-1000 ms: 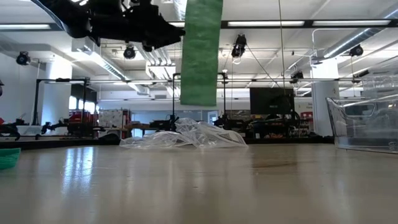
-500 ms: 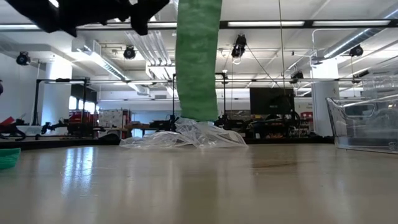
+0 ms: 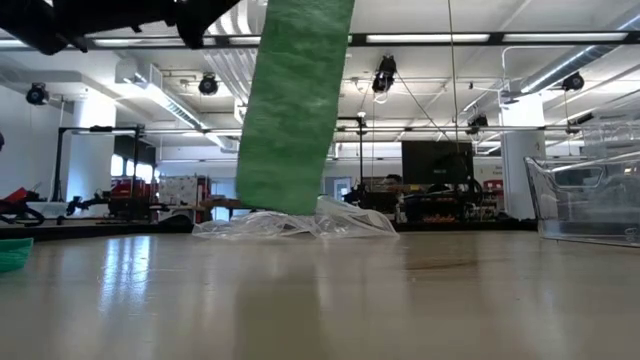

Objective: Roll bandage
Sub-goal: Roll the green bandage

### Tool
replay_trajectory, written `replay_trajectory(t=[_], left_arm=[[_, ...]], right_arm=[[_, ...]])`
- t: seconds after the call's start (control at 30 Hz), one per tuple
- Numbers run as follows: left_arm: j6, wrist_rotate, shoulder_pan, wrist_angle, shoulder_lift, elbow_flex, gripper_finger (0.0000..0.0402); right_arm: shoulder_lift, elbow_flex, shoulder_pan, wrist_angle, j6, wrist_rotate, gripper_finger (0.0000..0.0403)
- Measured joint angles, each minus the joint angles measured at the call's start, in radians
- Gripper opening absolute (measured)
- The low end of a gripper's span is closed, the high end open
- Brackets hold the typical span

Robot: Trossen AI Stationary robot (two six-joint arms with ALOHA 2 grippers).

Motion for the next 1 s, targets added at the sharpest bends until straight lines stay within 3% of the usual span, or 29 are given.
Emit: replay_trajectory(t=[0.27,0.37,0.67,1.0], left_arm=[[0.090,0.000,-0.002,-0.022,0.077,0.136,0.0264],[0.141,0.001,-0.019,-0.079,0.131,0.204,0.0279],[0.164,-0.007,-0.025,-0.229,0.233,0.361,0.0295],[0.296,-0.048,-0.027,-0.212,0.246,0.424,0.0272]], right_arm=[[-0.006,-0.019,-0.011,-0.018,-0.066,0.015,0.0024],[-0.010,-0.050,0.000,-0.014,-0.083,0.099,0.0024],[-0.060,-0.082,0.057,-0.120,0.167,0.119,0.0024],[-0.171,-0.065,0.002,-0.102,0.303,-0.099,0.0024]])
